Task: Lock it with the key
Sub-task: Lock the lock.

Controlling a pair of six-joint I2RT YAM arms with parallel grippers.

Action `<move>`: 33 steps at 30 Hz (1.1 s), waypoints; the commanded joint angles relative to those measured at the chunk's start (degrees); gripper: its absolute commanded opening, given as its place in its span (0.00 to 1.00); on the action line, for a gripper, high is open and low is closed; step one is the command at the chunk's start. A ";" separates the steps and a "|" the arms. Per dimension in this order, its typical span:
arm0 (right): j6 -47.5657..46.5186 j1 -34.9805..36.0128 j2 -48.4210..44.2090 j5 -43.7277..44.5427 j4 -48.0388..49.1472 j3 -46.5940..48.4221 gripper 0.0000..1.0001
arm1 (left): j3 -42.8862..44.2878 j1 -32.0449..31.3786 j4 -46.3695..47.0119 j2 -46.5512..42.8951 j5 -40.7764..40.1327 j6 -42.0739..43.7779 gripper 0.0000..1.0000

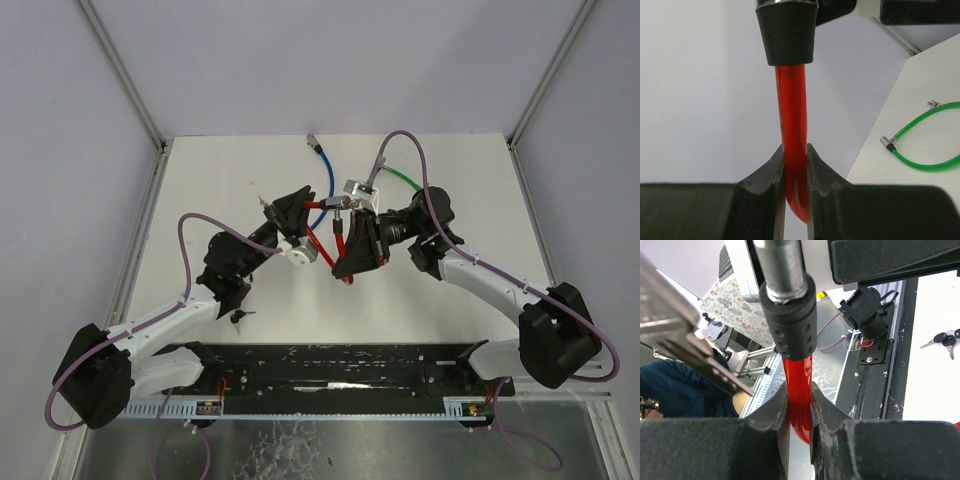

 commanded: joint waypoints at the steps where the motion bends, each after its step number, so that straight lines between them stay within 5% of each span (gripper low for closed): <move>1: 7.81 -0.93 -3.16 -0.49 5.02 0.92 0.00 | 1.46 0.84 6.64 -0.89 0.45 4.32 0.00; 16: 10.08 -1.22 -3.49 -0.02 5.15 1.23 0.05 | 4.28 0.84 6.47 2.55 -3.28 14.08 0.00; 33: 10.50 -5.27 -4.38 -0.24 4.66 1.45 0.00 | 3.73 0.85 4.15 0.61 0.07 11.63 0.00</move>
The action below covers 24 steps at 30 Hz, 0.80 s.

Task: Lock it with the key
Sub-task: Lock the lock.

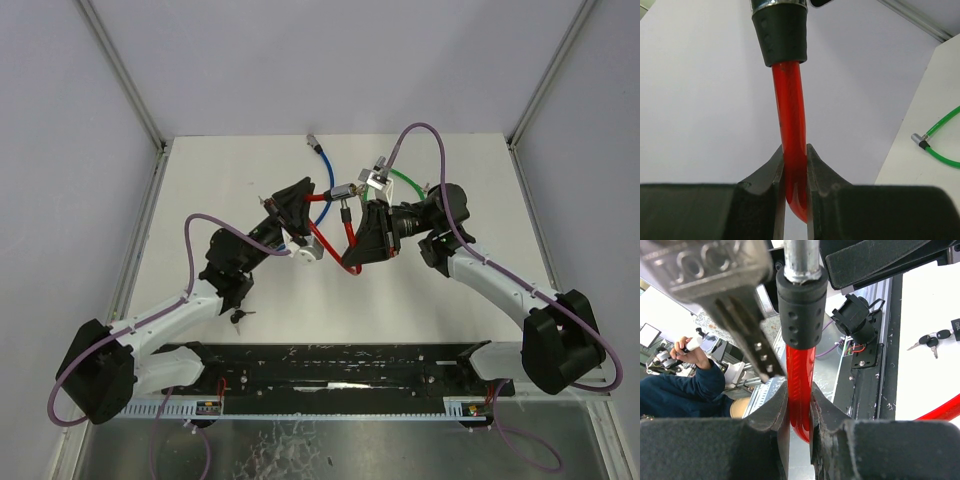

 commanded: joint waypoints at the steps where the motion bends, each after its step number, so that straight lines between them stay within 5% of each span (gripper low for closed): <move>1: 5.92 -0.48 -2.19 -0.18 2.33 1.38 0.00 | 1.70 0.87 2.77 -1.08 0.95 3.78 0.00; 24: 14.10 -1.61 -2.20 -2.78 12.30 2.48 0.03 | 3.57 1.15 -1.48 -1.76 2.44 8.17 0.00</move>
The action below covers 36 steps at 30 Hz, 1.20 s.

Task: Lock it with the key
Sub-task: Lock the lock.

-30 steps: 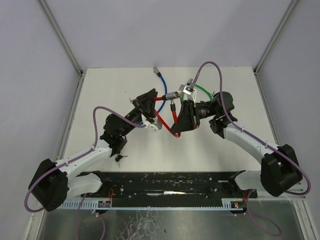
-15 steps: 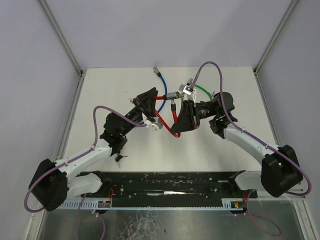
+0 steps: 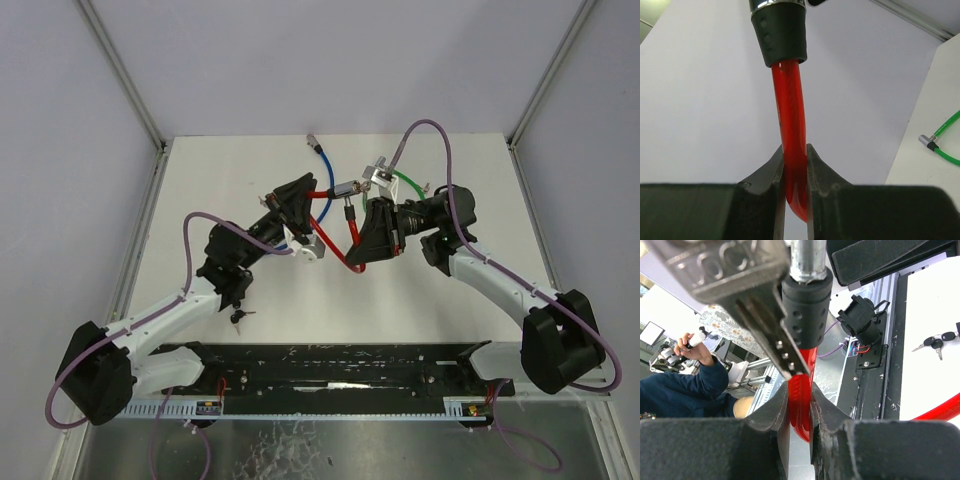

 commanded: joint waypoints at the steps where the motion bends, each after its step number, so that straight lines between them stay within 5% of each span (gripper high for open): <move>1: 5.91 -1.06 -2.59 -1.76 3.69 2.56 0.04 | 0.40 0.94 2.66 -1.68 0.53 5.75 0.00; 6: 4.70 -2.02 -2.52 -2.42 2.12 3.27 0.04 | -0.16 0.95 3.06 -1.98 0.15 4.99 0.00; 13: -7.26 -3.34 -2.48 -0.42 -14.64 4.38 0.03 | -2.22 -0.38 3.85 -1.40 -0.18 6.42 0.00; 21: 5.78 -3.41 -2.35 -0.51 2.47 2.30 0.02 | -1.81 -0.81 3.99 0.17 -4.59 8.85 0.00; 29: -18.40 -3.59 -3.28 1.24 -30.23 6.70 0.05 | -1.63 -0.71 2.90 0.02 -2.10 7.94 0.00; 36: -3.29 -5.87 -4.24 -1.50 -10.85 4.85 0.04 | -0.59 0.24 0.10 -0.83 -0.69 5.15 0.00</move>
